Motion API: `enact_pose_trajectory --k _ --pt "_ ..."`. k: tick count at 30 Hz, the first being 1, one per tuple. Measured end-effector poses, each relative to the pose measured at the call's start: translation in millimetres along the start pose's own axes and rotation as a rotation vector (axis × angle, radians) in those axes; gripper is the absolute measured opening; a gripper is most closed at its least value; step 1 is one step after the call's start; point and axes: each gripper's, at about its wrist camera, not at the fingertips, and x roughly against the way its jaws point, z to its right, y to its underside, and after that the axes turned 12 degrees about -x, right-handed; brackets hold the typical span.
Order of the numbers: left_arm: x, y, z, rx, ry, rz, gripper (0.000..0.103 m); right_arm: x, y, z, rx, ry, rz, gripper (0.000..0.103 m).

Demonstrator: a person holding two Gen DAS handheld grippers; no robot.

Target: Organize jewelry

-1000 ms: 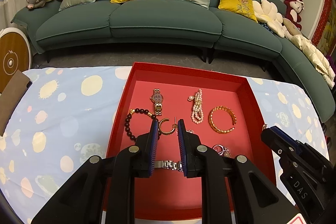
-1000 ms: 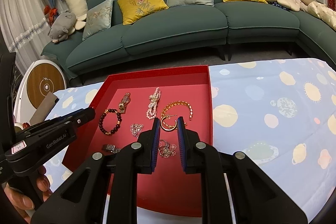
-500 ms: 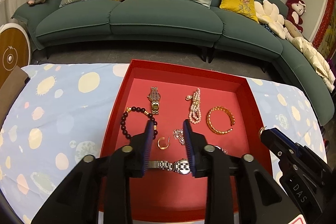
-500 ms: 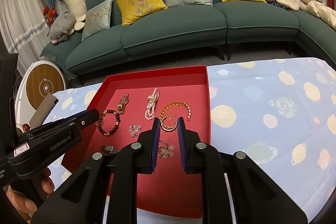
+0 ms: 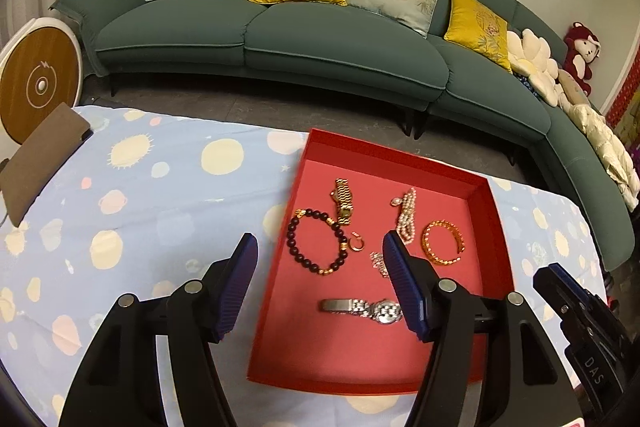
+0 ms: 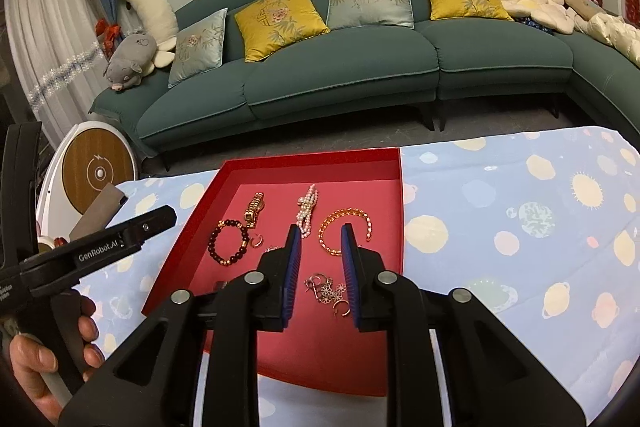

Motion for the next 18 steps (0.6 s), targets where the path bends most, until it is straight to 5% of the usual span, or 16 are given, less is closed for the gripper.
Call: enact_pose_trajectory --k 12,18 --pt "-17 52 -27 0.014 -0.035 -0.142 0.062 -27 41 15 0.043 0.007 -0.191 0.030" --pt "-34 56 -12 -0.013 -0.027 -0.169 0.062 -34 42 24 0.028 0.034 -0.195 0.024"
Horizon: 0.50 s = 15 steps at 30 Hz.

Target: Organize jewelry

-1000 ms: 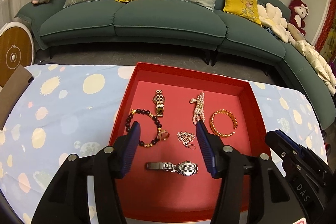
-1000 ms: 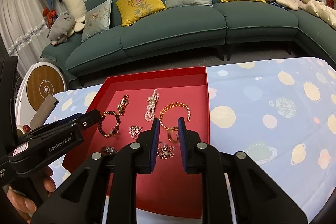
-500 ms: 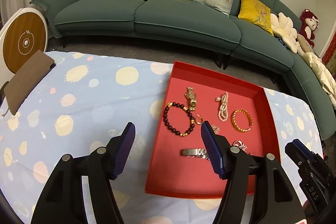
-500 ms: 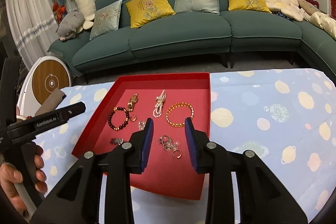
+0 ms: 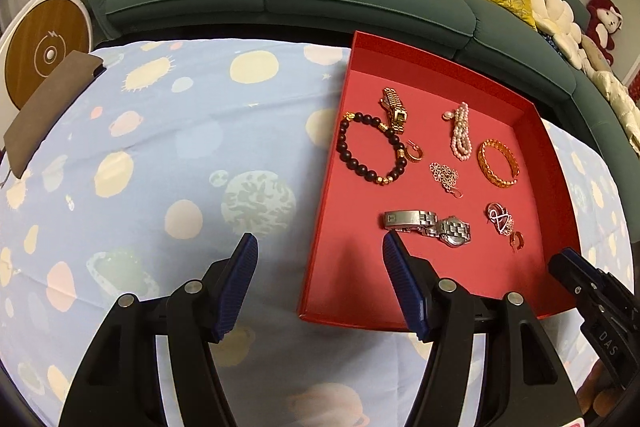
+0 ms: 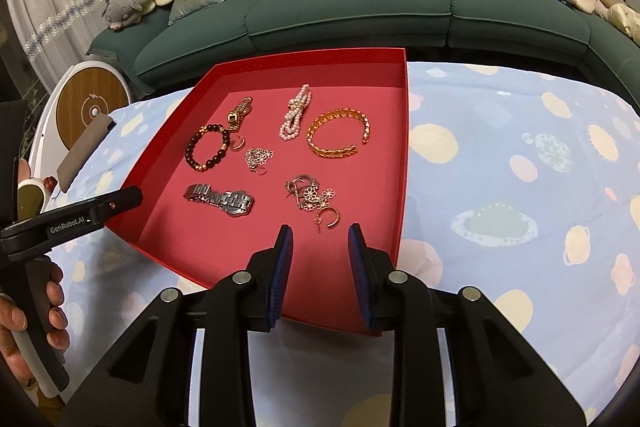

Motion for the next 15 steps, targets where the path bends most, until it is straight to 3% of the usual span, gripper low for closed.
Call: enact_pose_trajectory --k 8,15 --pt "-24 -4 26 -0.020 -0.003 -0.037 0.055 -4 -12 17 -0.038 0.023 0.028 0.023" --pt "-26 -16 37 -0.040 -0.041 0.026 0.055 6 -21 16 -0.072 -0.008 0.046 0.027"
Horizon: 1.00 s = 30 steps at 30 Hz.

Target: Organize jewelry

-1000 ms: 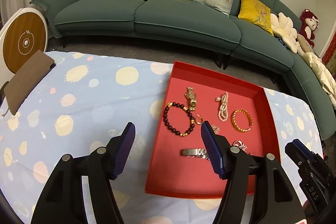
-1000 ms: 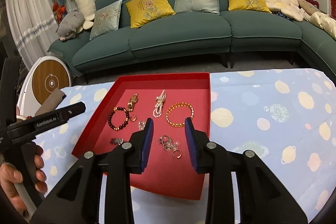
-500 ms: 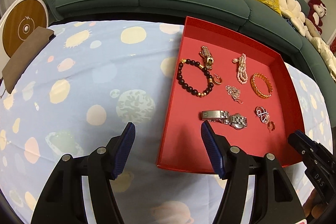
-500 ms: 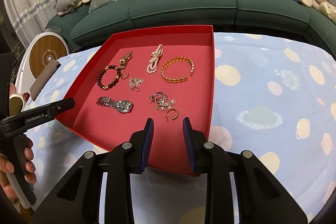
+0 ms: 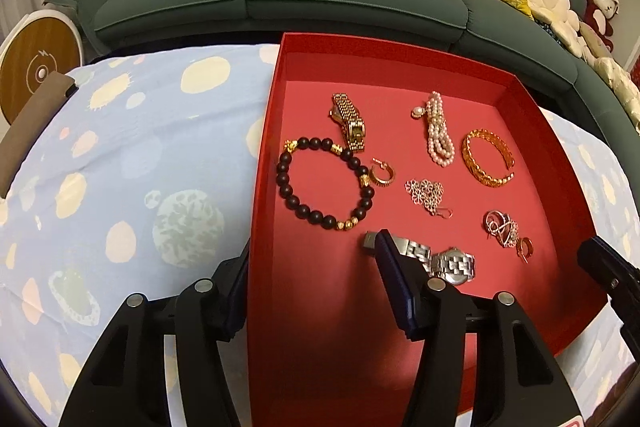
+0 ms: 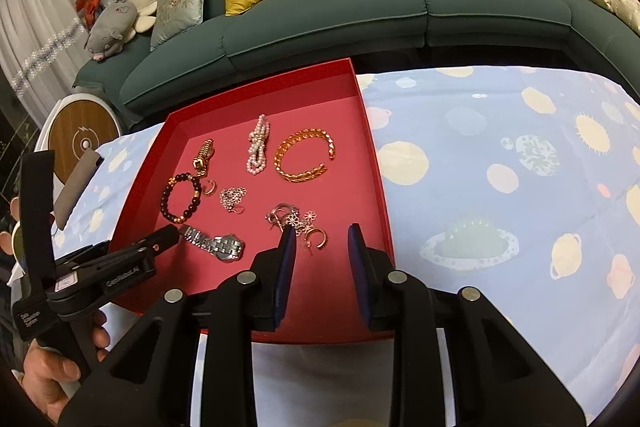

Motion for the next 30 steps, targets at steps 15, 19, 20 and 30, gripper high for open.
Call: enact_pose_trajectory --k 15,19,20,30 --pt "-13 -35 4 0.020 -0.017 0.101 0.055 32 3 5 -0.006 -0.036 0.040 0.027" --pt "6 -36 7 0.004 -0.043 0.123 0.055 38 4 5 0.011 -0.029 0.053 0.027" --pt "14 -34 8 -0.002 -0.046 0.131 0.055 40 4 5 0.012 -0.030 0.054 0.027" --pt "108 1 29 -0.059 -0.020 0.206 0.055 83 31 -9 0.067 -0.027 0.099 0.027"
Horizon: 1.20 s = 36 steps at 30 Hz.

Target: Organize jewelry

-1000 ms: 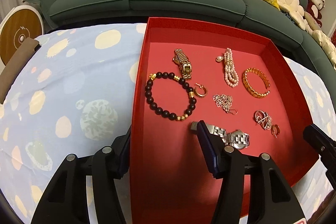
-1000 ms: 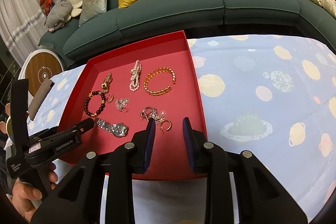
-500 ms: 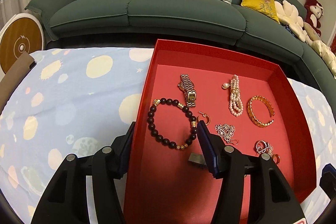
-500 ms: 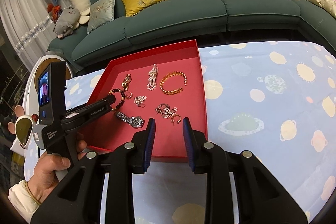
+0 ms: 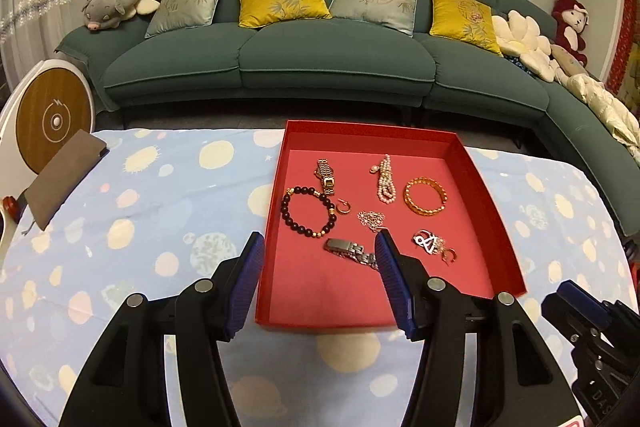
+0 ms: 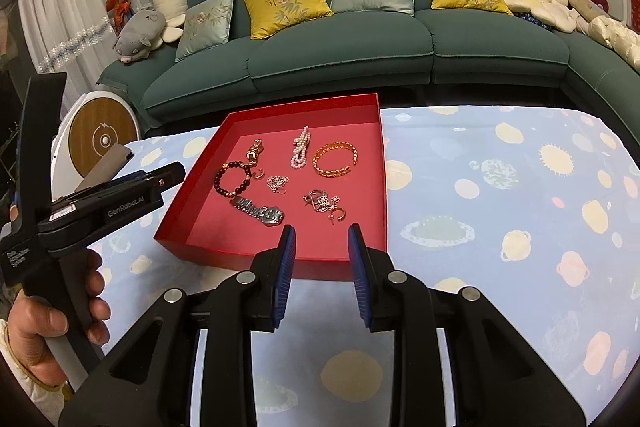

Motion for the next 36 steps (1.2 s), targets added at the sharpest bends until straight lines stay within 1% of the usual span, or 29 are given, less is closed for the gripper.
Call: enact_pose_trajectory --k 2,4,5,6,8,10,12,16,19,21,24,28,32,36 --pt "15 4 5 -0.026 -0.004 0.009 0.055 8 5 -2 -0.009 0.002 0.005 0.027" --pt "26 11 13 -0.071 -0.032 0.016 0.055 14 10 -3 -0.023 0.000 0.005 0.027" --pt "30 15 15 -0.085 -0.042 0.016 0.055 17 12 -5 -0.025 0.001 0.008 0.030" --pt "34 19 17 -0.094 -0.043 0.014 0.056 18 14 -7 -0.026 0.007 0.013 0.036" --pt "40 27 16 -0.095 -0.037 0.002 0.058 21 17 -13 -0.022 0.011 0.021 0.042" --pt "45 33 16 -0.100 -0.045 -0.005 0.062 22 19 -18 -0.017 0.018 0.030 0.048" --pt "48 36 14 -0.100 -0.057 -0.006 0.065 24 20 -25 -0.011 0.028 0.043 0.057" --pt "53 39 8 -0.092 -0.076 -0.006 0.070 24 22 -35 0.008 0.047 0.061 0.064" --pt "54 37 4 -0.071 -0.065 -0.012 0.071 25 22 -39 0.013 0.062 0.074 0.068" --pt "57 37 3 -0.067 -0.066 -0.008 0.072 27 23 -42 0.017 0.074 0.086 0.073" --pt "60 36 6 -0.067 -0.079 -0.003 0.072 30 23 -45 0.029 0.088 0.106 0.076" --pt "62 34 9 -0.060 -0.072 -0.005 0.072 34 24 -43 0.026 0.098 0.110 0.077" --pt "64 33 15 -0.070 -0.091 0.000 0.072 38 24 -38 0.016 0.108 0.108 0.077" --pt "65 33 20 -0.077 -0.087 0.002 0.072 42 24 -35 0.010 0.117 0.111 0.077"
